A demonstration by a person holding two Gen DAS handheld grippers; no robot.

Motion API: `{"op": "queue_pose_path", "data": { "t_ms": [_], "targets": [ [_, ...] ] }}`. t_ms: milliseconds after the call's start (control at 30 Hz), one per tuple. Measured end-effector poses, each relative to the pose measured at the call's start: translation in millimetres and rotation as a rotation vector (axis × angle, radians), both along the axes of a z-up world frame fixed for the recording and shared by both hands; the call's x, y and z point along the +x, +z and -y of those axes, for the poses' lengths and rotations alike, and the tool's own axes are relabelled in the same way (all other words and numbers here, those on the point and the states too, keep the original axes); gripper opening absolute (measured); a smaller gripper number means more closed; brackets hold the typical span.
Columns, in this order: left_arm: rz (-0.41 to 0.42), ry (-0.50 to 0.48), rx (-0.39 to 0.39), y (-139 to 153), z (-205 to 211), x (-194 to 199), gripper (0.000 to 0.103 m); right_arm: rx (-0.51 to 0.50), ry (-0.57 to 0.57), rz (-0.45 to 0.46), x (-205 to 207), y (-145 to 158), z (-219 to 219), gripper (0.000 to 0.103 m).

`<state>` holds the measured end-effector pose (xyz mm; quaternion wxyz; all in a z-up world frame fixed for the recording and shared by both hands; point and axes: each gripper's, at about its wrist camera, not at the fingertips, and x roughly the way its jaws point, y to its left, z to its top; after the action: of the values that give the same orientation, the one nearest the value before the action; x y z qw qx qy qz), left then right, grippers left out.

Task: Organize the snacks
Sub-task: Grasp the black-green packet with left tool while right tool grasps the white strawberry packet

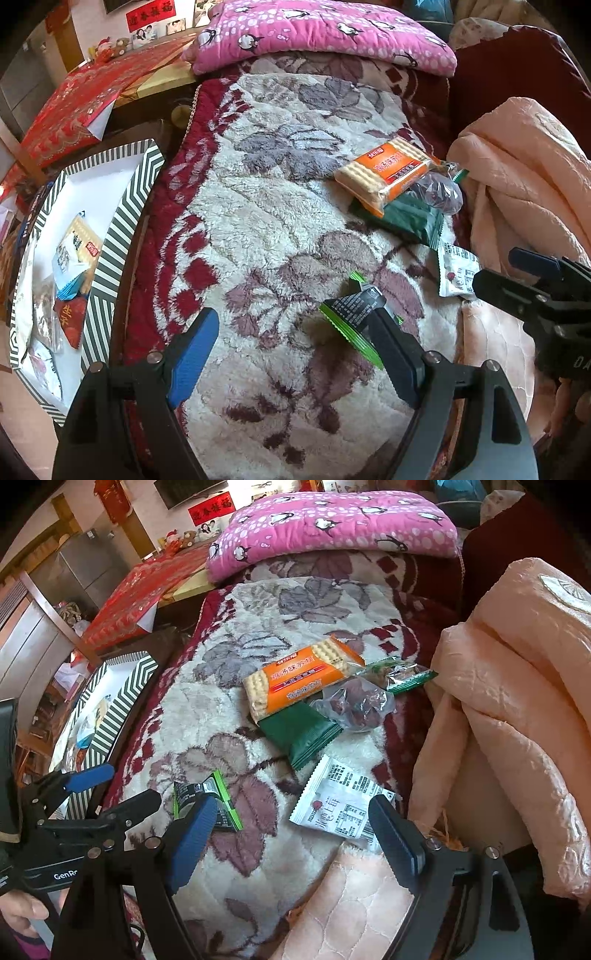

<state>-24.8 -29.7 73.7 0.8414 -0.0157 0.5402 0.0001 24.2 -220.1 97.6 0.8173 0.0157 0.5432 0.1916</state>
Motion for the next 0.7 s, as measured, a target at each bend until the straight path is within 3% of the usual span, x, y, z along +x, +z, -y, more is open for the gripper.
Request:
{"op": "queue_pose_path", "data": {
  "t_ms": [700],
  "targets": [
    [-0.096, 0.012, -0.072, -31, 22, 23, 0.083, 0.064, -0.100, -0.032, 13, -5, 33, 0.088]
  ]
}}
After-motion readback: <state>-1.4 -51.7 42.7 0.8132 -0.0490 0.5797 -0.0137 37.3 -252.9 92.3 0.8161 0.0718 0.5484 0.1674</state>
